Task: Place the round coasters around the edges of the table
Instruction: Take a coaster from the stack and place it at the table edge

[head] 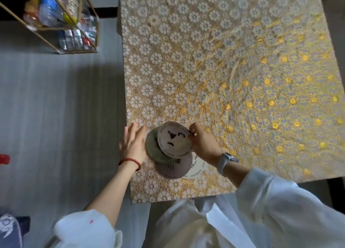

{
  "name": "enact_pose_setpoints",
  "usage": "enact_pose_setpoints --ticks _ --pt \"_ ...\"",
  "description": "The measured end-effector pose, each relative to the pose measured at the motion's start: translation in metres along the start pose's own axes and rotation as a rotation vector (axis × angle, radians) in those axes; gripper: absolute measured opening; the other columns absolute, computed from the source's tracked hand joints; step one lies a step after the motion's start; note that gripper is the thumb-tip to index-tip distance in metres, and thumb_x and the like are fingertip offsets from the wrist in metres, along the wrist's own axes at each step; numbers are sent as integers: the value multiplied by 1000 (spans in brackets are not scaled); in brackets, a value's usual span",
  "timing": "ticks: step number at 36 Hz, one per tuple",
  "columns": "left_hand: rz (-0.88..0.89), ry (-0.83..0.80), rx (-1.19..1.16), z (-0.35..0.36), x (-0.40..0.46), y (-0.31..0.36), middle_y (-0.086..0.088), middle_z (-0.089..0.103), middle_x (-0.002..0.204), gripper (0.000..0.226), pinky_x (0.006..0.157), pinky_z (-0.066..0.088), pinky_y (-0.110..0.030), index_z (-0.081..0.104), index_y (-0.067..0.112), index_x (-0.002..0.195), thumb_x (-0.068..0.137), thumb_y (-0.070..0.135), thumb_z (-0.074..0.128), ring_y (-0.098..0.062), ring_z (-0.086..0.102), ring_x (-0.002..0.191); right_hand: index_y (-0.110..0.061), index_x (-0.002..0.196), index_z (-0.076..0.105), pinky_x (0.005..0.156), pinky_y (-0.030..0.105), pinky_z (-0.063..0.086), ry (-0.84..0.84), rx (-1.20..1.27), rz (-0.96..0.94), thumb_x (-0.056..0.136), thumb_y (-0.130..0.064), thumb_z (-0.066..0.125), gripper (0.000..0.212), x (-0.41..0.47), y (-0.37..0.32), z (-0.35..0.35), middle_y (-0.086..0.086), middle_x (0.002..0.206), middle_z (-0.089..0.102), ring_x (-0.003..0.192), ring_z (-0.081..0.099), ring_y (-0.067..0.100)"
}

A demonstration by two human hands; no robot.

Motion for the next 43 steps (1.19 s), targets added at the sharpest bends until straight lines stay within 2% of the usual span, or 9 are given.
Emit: enact_pose_setpoints --ticks 3,6,9,19,25,30,32,37,43 --pt "-100 155 -64 -7 -10 14 -2 18 154 57 112 5 -58 41 25 133 85 -5 42 -25 5 143 -15 97 42 48 21 38 56 128 97 87 -4 46 16 -23 40 -24 2 88 55 69 53 22" --pt "-109 243 -37 1 -28 41 -3 22 152 51 113 2 -54 42 20 133 85 3 46 -24 8 142 -9 102 44 66 41 52 69 208 217 86 0 46 19 -49 84 -42 9 98 58 84 57 30" --pt "-57 255 -17 26 -50 81 -5 20 153 47 114 5 -51 41 18 133 87 9 46 -26 11 142 -7 105 45 78 50 52 70 220 285 85 -1 48 22 -77 123 -55 14 104 58 91 58 32" --pt "183 114 -8 162 -123 203 -9 20 153 54 116 11 -48 36 18 136 84 15 50 -29 12 142 -3 94 44 62 46 45 135 151 293 80 2 46 15 -135 216 -97 13 79 54 71 52 32" --pt "142 -6 192 208 -132 202 -6 -3 156 89 111 -8 -53 9 23 144 75 50 59 -25 -9 142 -14 111 45 68 45 51 134 97 236 86 -14 50 25 -138 236 -103 16 97 67 83 61 35" --pt "122 -42 256 218 -129 201 -4 -20 152 109 106 -16 -56 -2 25 143 64 69 59 -21 -28 135 -16 123 46 78 41 47 133 4 152 88 -14 48 35 -133 240 -105 14 114 55 102 52 33" --pt "122 -21 252 218 -129 200 -1 -23 149 110 107 -14 -56 1 25 144 62 70 60 -20 -27 135 -14 121 48 78 40 47 123 2 144 86 -13 50 35 -132 243 -106 14 112 54 102 50 33" --pt "130 12 227 215 -130 200 -6 -6 156 108 109 -6 -58 10 27 143 59 69 63 -24 -13 142 -10 115 51 73 40 45 119 -5 117 88 -13 44 28 -130 239 -106 17 102 53 94 49 35" --pt "121 22 234 209 -129 199 -1 -4 156 107 110 0 -57 12 26 143 60 66 66 -21 -12 142 -10 125 47 76 40 41 132 -25 113 88 -13 44 37 -131 236 -102 20 107 51 95 49 37"
Point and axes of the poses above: each hand's wrist, its own x-axis towards the middle knuckle, its own z-axis out of the palm, y = z × x, the point moved 7 cm from there along x, towards the middle knuckle
